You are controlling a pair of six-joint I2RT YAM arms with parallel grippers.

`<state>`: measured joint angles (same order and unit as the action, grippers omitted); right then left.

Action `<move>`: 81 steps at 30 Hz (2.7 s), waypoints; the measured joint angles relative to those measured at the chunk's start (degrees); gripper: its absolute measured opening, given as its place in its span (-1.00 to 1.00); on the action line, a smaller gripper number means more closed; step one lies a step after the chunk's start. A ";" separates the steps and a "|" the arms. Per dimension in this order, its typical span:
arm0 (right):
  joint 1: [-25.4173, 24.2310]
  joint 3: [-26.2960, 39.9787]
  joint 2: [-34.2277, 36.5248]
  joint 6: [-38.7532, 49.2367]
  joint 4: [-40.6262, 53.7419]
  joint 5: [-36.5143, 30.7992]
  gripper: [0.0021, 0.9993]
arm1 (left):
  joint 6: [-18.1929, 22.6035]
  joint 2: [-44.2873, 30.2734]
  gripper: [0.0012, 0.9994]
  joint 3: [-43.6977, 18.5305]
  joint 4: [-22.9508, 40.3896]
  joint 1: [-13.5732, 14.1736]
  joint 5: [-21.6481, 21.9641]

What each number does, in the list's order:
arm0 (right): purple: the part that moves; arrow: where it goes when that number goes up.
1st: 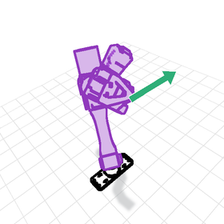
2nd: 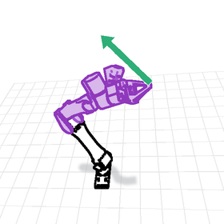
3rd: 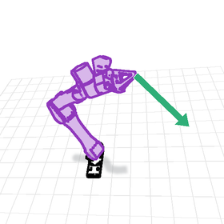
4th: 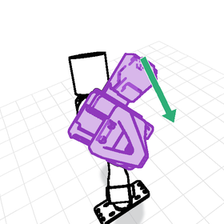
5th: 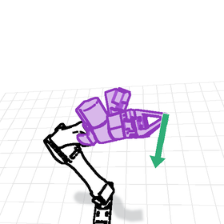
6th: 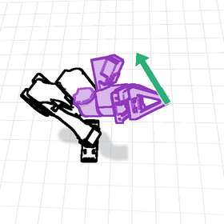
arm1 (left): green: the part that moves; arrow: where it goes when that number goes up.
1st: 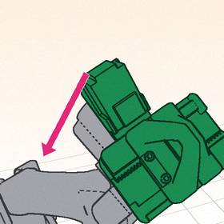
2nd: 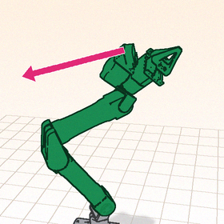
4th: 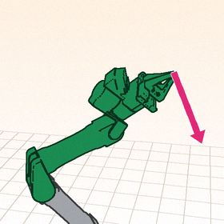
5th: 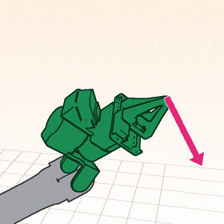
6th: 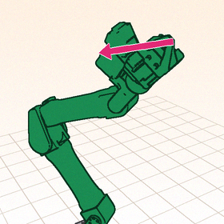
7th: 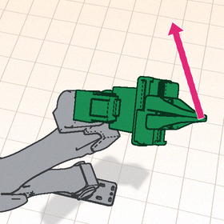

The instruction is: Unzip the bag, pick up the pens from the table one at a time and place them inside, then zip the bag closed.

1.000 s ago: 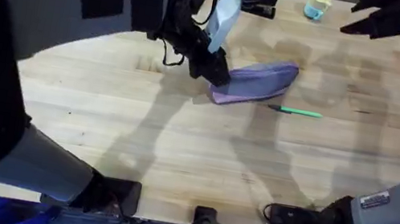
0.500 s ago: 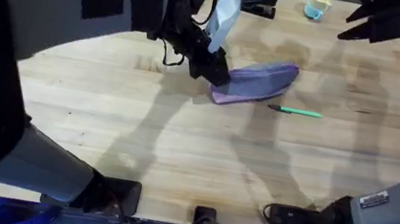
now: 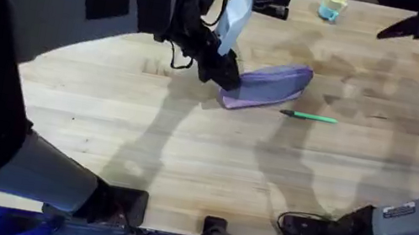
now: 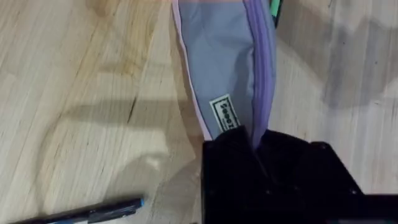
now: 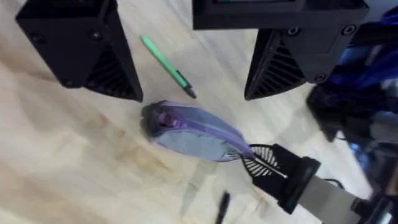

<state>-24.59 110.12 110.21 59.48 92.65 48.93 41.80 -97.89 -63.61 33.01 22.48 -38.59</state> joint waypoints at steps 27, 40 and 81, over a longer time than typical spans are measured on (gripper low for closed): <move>-0.27 -17.98 0.00 0.53 -9.22 4.87 1.00 | 0.00 0.00 -0.91 -0.01 -0.24 0.00 0.02; 4.90 -18.03 0.00 0.51 -11.72 -4.67 0.99 | 0.00 0.00 -0.91 -0.01 -0.17 0.00 0.02; 7.51 -18.05 15.65 -11.32 -19.76 6.31 0.99 | 0.00 0.00 -0.92 0.00 -0.17 0.00 0.01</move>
<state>-17.08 92.07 125.86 48.16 72.88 55.24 41.80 -97.89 -63.60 32.84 22.48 -38.58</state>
